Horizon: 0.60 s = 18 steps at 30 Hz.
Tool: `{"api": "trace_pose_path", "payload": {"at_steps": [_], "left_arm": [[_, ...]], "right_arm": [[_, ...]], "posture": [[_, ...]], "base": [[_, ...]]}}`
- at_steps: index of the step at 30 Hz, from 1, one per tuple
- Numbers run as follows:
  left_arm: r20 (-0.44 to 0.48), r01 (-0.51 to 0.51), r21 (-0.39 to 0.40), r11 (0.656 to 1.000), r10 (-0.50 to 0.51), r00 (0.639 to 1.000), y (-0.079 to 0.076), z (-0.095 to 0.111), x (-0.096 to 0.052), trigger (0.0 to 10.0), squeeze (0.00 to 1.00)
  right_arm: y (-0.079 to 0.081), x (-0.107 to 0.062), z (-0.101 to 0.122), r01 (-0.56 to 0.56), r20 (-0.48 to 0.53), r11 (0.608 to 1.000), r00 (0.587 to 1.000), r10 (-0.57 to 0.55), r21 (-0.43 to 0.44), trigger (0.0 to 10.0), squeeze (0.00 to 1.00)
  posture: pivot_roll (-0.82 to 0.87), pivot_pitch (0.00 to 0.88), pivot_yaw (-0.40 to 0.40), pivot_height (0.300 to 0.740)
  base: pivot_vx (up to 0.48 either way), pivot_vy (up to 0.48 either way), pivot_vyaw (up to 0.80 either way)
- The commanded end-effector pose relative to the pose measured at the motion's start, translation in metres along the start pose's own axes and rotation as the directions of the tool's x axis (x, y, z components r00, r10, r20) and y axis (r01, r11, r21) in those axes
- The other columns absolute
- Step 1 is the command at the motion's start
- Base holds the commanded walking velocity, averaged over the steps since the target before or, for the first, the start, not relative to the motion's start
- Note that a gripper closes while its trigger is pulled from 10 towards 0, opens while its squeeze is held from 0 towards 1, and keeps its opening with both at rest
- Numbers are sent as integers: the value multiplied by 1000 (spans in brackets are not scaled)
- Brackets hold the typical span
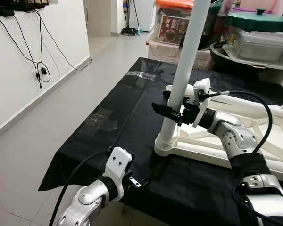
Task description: Building children table
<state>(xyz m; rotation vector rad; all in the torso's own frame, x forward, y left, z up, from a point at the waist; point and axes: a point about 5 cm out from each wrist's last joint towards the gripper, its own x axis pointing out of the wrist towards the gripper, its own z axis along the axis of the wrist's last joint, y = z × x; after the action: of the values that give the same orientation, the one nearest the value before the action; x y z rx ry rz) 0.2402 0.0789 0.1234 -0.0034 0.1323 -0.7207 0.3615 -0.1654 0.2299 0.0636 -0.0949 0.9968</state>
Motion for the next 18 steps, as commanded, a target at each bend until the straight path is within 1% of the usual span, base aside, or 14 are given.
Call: {"api": "trace_pose_path", "payload": {"at_steps": [1,2,14,16,17,18], "left_arm": [[-9,3,-4,1000,-3,1000,-2,0,0,10000,0],[-8,3,-4,1000,-3,1000,-2,0,0,10000,0],[-8,3,-4,1000,-3,1000,-1,0,1,10000,0],[-9,3,-1,1000,-3,1000,0,-1,3,10000,0],[-9,3,-1,1000,-3,1000,0,-1,3,10000,0],[-9,3,0,1000,-3,1000,0,-1,4,10000,0]], "right_arm": [[0,3,2,-3,6,1000,1000,3,-14,2902,0],[0,5,1,-2,7,1000,1000,2,-12,0,0],[1,8,-3,21,21,1000,1000,-21,-16,0,0],[2,6,-4,78,37,997,996,-77,-28,0,0],[2,6,-4,78,37,997,996,-77,-28,0,0],[2,4,-5,117,47,993,992,-116,-31,0,0]], "posture": [[124,34,-89,740],[124,35,-90,740],[118,34,-85,740],[118,31,-83,740],[118,31,-83,740],[116,27,-79,740]], "base": [[0,0,0],[0,0,0],[0,0,0],[0,0,0],[0,0,0],[0,0,0]]}}
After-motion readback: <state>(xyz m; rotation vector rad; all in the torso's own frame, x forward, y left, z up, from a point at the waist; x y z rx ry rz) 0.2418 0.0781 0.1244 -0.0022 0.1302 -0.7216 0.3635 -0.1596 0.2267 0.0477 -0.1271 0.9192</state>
